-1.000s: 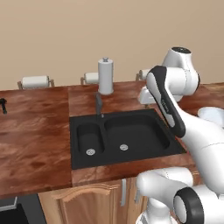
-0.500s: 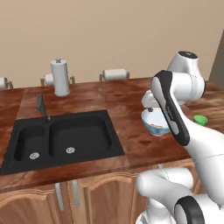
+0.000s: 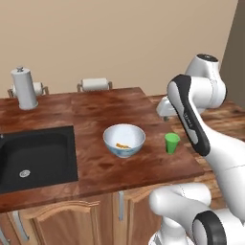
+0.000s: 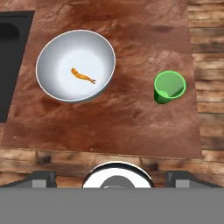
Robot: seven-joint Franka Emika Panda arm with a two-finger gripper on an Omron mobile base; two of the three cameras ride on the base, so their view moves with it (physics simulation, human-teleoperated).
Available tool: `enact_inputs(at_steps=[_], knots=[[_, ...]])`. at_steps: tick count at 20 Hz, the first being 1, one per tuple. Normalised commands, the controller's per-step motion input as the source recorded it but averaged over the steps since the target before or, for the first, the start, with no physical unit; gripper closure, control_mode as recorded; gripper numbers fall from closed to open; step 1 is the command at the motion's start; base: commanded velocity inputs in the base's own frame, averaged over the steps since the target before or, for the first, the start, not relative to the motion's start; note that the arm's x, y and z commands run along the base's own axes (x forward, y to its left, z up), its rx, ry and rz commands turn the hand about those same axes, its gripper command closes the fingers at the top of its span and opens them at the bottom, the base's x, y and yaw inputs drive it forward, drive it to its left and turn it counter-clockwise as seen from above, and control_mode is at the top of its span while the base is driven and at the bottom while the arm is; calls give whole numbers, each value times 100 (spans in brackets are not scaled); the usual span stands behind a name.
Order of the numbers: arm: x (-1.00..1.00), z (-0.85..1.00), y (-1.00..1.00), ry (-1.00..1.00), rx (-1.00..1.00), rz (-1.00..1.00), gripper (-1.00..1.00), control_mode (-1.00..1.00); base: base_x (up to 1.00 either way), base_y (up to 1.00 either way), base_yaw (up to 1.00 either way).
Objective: Move the cup from next to the sink to the open cabinet. Then, move the bowl with the shrimp to the fridge to clear the area for faucet cleaning.
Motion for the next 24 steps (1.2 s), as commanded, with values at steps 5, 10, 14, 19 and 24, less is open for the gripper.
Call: enact_inputs(at_steps=[5, 10, 14, 19, 24], knots=[[0, 0, 0, 0, 0, 0, -100, 100, 19, -11, 0], [0, 0, 0, 0, 0, 0, -100, 100, 13, -60, 0], [0, 0, 0, 0, 0, 0, -100, 100, 14, -97, 0], [0, 0, 0, 0, 0, 0, -100, 100, 58, -38, 0], [92, -40, 2, 7, 4, -2, -100, -100, 0, 0, 0]])
